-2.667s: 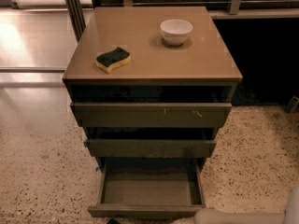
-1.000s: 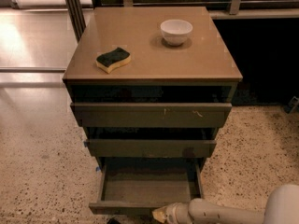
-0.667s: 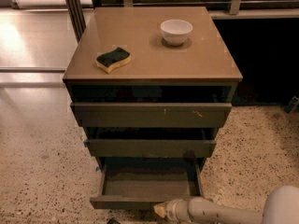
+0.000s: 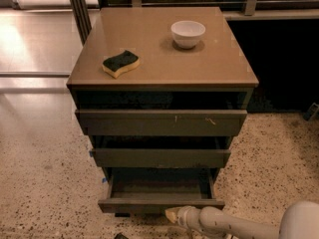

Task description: Close bottom drawer

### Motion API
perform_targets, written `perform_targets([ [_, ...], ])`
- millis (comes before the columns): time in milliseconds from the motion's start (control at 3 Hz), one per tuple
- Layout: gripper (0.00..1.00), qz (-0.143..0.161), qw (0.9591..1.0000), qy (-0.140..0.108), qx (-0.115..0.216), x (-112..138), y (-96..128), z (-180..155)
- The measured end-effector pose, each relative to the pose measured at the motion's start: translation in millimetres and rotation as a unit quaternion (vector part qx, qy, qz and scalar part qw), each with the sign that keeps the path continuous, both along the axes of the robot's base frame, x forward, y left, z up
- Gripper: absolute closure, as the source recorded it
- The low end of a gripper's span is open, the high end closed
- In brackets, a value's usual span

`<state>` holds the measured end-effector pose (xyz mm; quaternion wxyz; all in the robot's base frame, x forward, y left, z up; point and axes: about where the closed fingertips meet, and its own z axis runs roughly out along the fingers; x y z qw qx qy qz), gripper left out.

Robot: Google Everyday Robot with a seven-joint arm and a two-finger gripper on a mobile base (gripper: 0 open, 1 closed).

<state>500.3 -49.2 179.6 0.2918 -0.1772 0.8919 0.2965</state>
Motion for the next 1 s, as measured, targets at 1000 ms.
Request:
perform_targets([
  [1000, 1.00, -0.044, 0.9986, -0.028, 0.005, 65, 8, -2],
])
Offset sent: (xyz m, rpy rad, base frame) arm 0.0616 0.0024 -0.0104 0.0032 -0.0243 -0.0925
